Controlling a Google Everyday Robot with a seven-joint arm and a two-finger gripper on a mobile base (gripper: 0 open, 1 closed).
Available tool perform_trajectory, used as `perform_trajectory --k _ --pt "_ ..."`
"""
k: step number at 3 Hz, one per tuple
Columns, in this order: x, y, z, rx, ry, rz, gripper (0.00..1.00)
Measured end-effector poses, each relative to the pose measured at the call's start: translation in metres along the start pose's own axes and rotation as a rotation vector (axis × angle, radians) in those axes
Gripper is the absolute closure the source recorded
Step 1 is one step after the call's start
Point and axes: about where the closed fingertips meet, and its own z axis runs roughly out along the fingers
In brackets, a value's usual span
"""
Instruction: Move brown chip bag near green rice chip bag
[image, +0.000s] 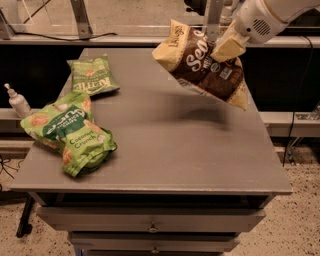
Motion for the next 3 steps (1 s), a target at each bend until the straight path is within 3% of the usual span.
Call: perform_trajectory --k 1,3 --pt "-0.026 0.04 -0.007 -0.043 -0.017 -0.035 1.0" --pt "-0.039 0.048 -0.002 -0.068 -0.031 -0.025 1.0"
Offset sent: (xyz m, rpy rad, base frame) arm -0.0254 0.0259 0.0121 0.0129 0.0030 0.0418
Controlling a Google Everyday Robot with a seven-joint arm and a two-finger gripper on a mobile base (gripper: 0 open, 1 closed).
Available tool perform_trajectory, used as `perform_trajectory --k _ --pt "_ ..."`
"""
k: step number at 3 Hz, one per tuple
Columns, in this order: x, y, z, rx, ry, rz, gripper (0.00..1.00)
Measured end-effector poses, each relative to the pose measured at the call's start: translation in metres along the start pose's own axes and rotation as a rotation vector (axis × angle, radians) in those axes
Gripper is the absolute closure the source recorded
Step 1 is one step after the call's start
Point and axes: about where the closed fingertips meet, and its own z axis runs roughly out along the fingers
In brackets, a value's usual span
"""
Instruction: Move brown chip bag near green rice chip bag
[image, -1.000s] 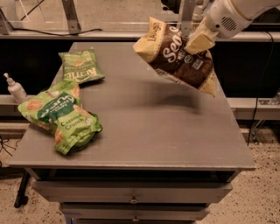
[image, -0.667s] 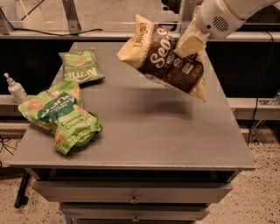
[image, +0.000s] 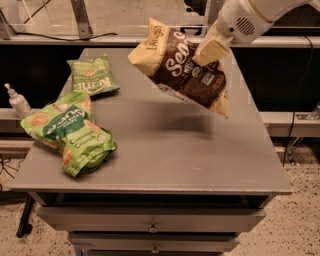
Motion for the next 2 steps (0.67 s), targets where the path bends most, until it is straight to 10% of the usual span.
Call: perform_trajectory --k 2 --pt "-0.065 0.041 0.018 -0.055 -0.054 0.105 1.0"
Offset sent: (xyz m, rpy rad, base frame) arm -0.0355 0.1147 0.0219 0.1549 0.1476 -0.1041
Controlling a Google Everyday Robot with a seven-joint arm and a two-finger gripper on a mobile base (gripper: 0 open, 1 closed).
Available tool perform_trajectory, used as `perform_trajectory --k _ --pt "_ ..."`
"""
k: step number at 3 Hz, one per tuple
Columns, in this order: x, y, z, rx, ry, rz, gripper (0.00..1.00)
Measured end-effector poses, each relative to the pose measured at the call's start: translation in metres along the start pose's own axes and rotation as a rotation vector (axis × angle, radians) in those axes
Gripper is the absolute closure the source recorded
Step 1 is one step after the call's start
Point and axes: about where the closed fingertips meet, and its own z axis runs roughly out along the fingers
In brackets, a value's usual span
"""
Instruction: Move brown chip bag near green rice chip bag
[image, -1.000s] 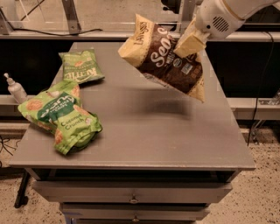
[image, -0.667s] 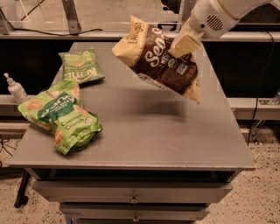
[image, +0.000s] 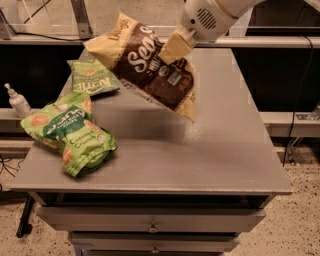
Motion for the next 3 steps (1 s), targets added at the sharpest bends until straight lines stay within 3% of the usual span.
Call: perform_trajectory --k 2,3 --pt "-0.022 0.046 0.027 -0.015 0.025 0.085 1.0" --pt "-0.018 0.06 0.051 -0.026 0.054 0.117 1.0"
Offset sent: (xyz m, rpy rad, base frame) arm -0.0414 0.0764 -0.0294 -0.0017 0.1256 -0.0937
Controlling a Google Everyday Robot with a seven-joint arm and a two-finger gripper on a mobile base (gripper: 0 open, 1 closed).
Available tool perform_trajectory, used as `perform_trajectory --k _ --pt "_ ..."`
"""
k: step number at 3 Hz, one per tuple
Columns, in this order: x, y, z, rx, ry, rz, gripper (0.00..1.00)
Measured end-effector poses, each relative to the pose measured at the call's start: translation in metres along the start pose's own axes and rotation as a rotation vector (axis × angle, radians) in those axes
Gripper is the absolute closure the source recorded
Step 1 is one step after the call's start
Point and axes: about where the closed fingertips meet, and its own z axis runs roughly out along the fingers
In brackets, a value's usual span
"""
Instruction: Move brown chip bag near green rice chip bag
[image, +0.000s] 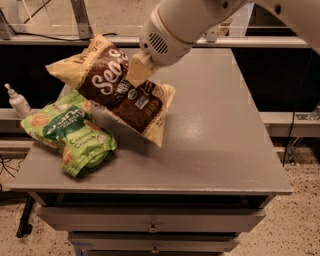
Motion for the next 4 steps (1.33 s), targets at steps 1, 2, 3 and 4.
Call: perform_trajectory --k 1,2,3,4 --pt "0.0 0.007 0.024 -0.021 0.015 0.033 1.0" --pt "0.003 0.02 0.05 -0.05 0.032 0.043 1.0" --pt "0.014 0.027 0.069 -0.068 0.053 0.054 0.86" --pt "0.021 0.029 0.078 -0.074 0.06 0.066 0.62"
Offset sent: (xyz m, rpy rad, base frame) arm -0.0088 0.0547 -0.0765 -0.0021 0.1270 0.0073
